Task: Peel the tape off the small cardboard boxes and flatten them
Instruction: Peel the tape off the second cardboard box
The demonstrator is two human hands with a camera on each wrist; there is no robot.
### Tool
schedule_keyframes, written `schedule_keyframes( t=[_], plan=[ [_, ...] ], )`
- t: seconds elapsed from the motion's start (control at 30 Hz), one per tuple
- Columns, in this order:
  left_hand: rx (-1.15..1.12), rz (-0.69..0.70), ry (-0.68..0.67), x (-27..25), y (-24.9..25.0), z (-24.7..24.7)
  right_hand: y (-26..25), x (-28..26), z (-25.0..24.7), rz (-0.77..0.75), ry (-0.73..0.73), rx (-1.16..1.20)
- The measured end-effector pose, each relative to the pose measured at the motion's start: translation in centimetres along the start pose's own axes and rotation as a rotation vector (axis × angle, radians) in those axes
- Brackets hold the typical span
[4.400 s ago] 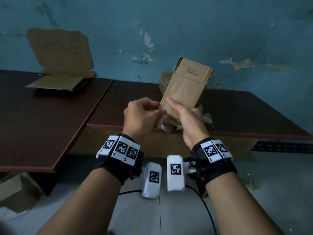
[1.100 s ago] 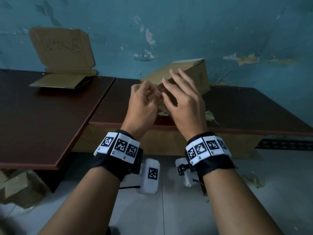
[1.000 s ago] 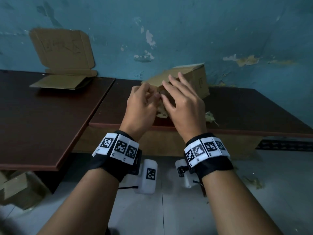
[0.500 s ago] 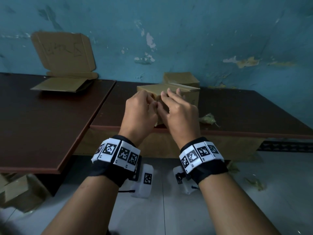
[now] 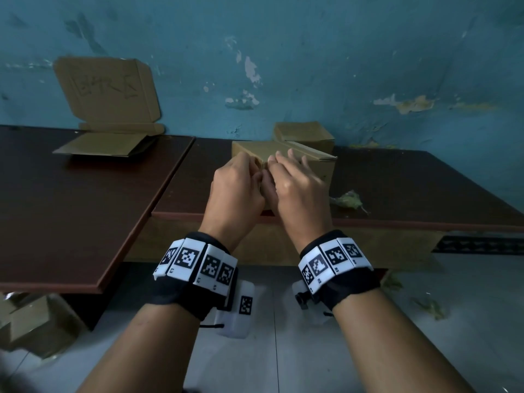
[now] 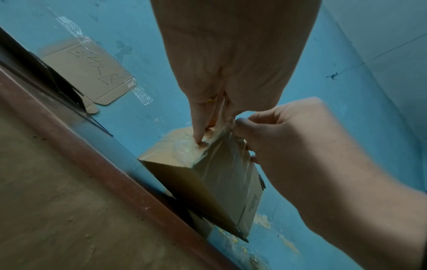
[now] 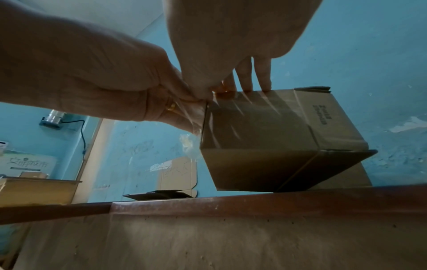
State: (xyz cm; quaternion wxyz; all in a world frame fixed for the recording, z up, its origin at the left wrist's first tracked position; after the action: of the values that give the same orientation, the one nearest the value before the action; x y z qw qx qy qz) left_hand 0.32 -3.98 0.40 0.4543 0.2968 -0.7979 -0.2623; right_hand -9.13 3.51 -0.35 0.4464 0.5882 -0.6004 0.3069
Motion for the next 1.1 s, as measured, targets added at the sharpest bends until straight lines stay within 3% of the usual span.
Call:
schedule_keyframes(
  t=[0.13, 0.4, 0.6, 1.1],
  plan=[
    [0.008, 0.007, -0.007, -0.4, 0.2, 0.3, 0.2, 0.1, -0.2, -0.002, 0.026, 0.013],
    [-0.049, -0.141, -0.004, -0.5, -0.4, 0.5, 0.6, 0.9, -1.4, 0.003, -0.001, 0.149],
    [-0.035, -0.147, -0.003, -0.3, -0.3, 0.4, 1.1, 0.5, -1.2, -0.048, -0.012, 0.181],
    [-0.031, -0.131, 0.005, -0.3, 0.0, -0.1, -0.6, 1.2, -1.8, -0.111, 0.029, -0.115]
  ],
)
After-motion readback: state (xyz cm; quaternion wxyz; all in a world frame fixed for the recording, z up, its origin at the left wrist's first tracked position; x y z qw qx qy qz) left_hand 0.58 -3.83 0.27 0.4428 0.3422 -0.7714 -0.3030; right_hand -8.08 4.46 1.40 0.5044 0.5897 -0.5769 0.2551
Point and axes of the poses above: each hand's wrist, its own x-axis towards the middle knuckle, its own z-axis out of the palm, y = z × x, the point moved 7 cm from there along x, towards the middle knuckle, and after that the axes turned 9 degrees about -z, right-handed, at the moved point
